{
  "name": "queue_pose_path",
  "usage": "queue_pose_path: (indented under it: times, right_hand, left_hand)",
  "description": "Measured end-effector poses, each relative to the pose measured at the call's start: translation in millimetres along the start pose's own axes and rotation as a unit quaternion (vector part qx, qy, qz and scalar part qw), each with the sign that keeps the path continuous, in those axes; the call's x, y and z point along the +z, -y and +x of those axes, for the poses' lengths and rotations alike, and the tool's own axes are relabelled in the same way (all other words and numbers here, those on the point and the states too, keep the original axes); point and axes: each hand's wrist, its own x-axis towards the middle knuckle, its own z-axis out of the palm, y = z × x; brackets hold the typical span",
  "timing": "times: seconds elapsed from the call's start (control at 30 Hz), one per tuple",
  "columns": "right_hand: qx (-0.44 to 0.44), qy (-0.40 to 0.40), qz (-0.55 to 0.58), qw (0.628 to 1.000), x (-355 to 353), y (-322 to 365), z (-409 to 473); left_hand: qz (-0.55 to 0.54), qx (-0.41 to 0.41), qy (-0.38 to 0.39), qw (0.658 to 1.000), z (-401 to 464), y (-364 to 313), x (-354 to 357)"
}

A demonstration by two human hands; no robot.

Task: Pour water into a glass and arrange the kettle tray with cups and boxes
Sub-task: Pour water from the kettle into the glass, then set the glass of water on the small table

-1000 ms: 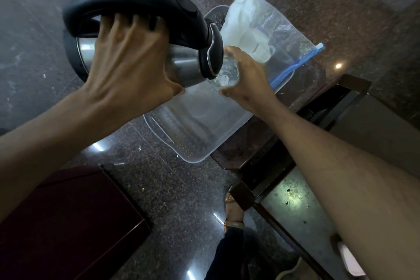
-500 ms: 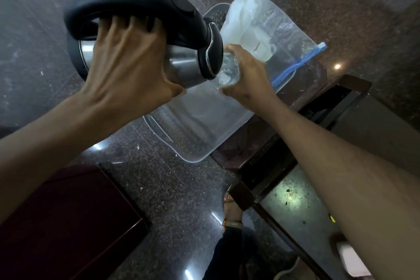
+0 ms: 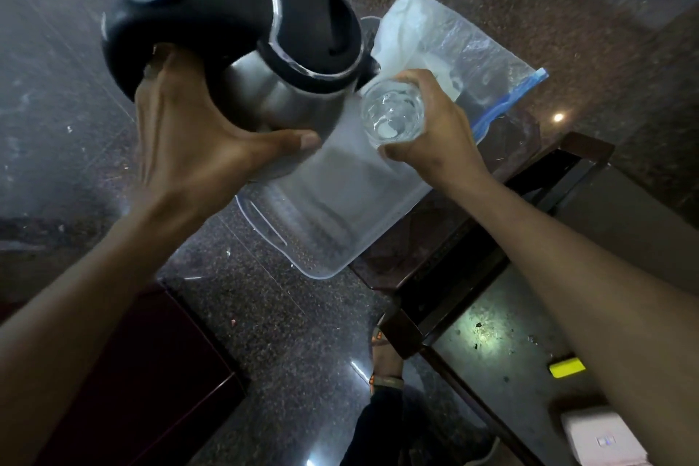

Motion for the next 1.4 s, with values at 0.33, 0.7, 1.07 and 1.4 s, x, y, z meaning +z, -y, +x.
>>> queue_pose_path:
  times: [0.33, 0.7, 1.07, 1.4]
  right_hand:
    - [-0.001, -0.022, -0.002, 1.0, -16, 5, -17]
    - [0.028, -0.04, 0.003, 0.999, -31, 2, -36]
    - [0.027, -0.067, 0.029, 0.997, -69, 39, -59]
    - [0.025, -0.141, 0.038, 0.989, -155, 27, -142]
  left_hand:
    - [-0.169, -0.1, -0.105, 0.975, -43, 0, 55]
    - [-0.192, -0.149, -0.084, 0.966, -74, 18, 77]
    - [-0.096, -0.102, -0.078, 0.987, -160, -40, 62]
    - [-0.147, 0.116, 0.182, 0.965, -101, -184, 133]
